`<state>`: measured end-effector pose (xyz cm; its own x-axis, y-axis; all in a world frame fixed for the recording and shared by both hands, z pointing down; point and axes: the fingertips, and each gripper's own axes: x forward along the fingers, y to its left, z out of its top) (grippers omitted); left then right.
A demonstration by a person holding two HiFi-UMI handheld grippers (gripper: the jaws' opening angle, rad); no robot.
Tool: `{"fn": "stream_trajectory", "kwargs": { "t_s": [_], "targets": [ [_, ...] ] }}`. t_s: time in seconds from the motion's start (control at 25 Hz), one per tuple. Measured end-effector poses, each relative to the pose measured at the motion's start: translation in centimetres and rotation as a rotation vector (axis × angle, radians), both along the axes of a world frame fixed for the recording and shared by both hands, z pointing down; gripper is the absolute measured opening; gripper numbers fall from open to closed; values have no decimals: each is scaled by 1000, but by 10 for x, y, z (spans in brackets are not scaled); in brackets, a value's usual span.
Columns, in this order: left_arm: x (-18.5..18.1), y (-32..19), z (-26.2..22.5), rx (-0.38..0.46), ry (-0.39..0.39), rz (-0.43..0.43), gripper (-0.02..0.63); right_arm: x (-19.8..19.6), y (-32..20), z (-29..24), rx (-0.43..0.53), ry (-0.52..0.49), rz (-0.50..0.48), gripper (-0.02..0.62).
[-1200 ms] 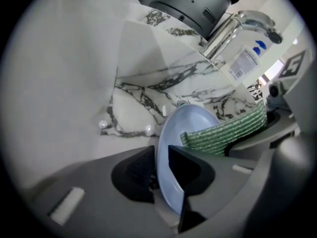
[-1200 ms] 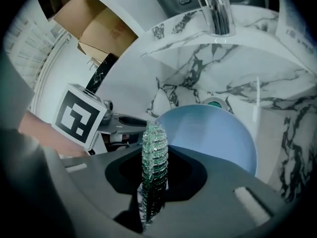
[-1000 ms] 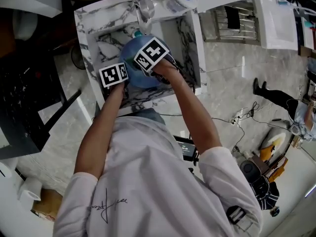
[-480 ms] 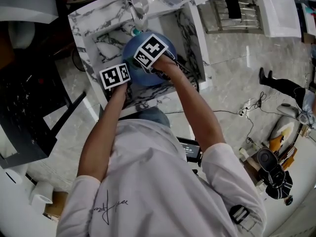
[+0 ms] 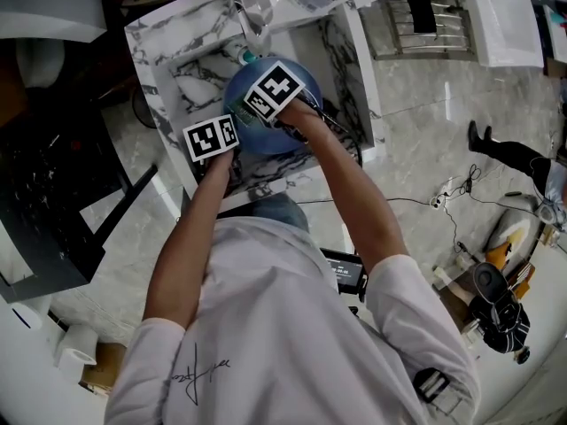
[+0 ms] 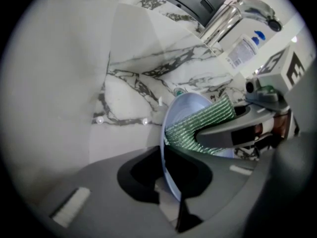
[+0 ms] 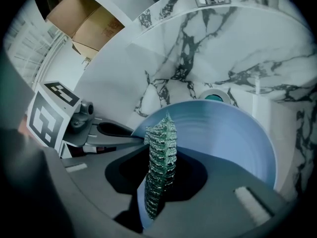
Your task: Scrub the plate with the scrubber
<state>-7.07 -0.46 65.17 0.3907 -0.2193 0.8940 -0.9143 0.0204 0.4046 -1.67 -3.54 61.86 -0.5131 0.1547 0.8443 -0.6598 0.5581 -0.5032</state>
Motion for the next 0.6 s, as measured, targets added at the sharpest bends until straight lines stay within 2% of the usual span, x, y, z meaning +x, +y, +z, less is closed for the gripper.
{"fn": "stream_trajectory", "kwargs": {
  "t_s": [0.6],
  "targets": [
    [1,0,0,0,4,7,86,12,-27,5,101,11,100,69]
  ]
}}
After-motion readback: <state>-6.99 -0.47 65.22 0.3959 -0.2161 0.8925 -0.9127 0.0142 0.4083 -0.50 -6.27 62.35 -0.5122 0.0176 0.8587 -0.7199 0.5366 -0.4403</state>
